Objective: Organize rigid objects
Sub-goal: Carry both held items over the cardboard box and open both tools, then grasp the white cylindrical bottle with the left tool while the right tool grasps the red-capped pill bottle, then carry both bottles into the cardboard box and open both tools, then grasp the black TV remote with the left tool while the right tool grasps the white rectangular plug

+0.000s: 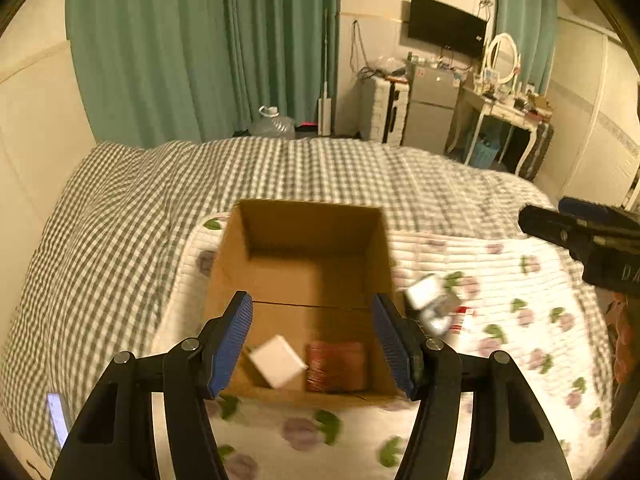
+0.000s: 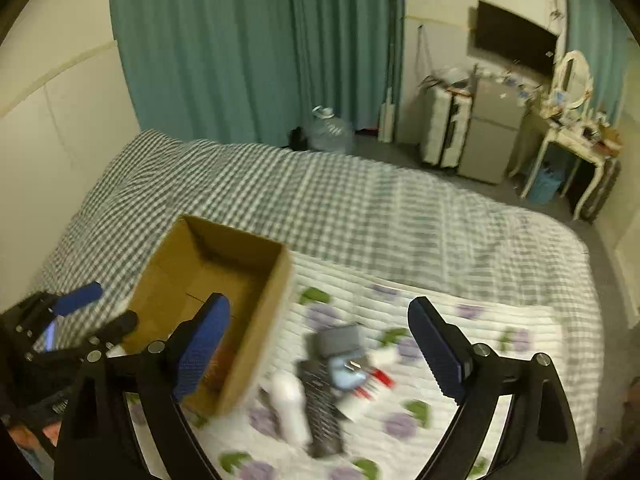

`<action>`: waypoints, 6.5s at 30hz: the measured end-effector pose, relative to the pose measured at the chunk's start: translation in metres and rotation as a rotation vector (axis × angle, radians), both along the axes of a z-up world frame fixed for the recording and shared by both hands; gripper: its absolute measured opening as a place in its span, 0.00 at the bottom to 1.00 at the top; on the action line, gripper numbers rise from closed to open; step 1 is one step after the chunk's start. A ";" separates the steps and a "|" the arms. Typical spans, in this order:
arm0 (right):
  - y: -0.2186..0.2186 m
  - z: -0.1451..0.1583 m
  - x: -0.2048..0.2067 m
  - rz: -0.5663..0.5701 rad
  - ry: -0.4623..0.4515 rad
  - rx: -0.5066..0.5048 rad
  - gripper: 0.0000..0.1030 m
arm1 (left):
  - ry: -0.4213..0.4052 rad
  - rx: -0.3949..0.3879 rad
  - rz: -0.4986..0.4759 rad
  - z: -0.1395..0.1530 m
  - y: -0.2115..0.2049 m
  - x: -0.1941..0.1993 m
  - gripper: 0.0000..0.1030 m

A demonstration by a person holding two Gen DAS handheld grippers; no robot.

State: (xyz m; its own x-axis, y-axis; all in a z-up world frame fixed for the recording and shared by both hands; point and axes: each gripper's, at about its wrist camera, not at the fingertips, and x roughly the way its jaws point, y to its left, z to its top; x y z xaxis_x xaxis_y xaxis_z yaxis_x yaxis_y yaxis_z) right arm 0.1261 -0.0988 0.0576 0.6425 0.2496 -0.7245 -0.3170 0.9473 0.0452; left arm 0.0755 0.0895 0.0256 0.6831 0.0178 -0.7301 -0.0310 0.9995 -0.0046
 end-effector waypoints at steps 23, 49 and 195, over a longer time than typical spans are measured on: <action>-0.116 -0.102 -0.060 -0.091 0.134 -0.017 0.89 | 0.180 -0.018 0.154 -0.113 -0.119 -0.023 0.63; -0.124 -0.202 -0.009 -0.087 0.260 0.057 0.88 | 0.248 -0.171 0.236 -0.199 -0.109 0.024 0.32; -0.141 -0.159 -0.005 -0.007 0.134 0.032 0.94 | 0.252 -0.017 0.238 -0.198 -0.163 0.040 0.65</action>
State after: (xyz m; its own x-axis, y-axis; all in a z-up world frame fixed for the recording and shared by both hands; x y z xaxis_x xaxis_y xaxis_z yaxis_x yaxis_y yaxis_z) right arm 0.1208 -0.2395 -0.1014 0.5418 0.2697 -0.7961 -0.2999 0.9468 0.1167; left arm 0.1156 -0.0735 -0.1726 0.4589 0.1415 -0.8771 -0.2656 0.9639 0.0165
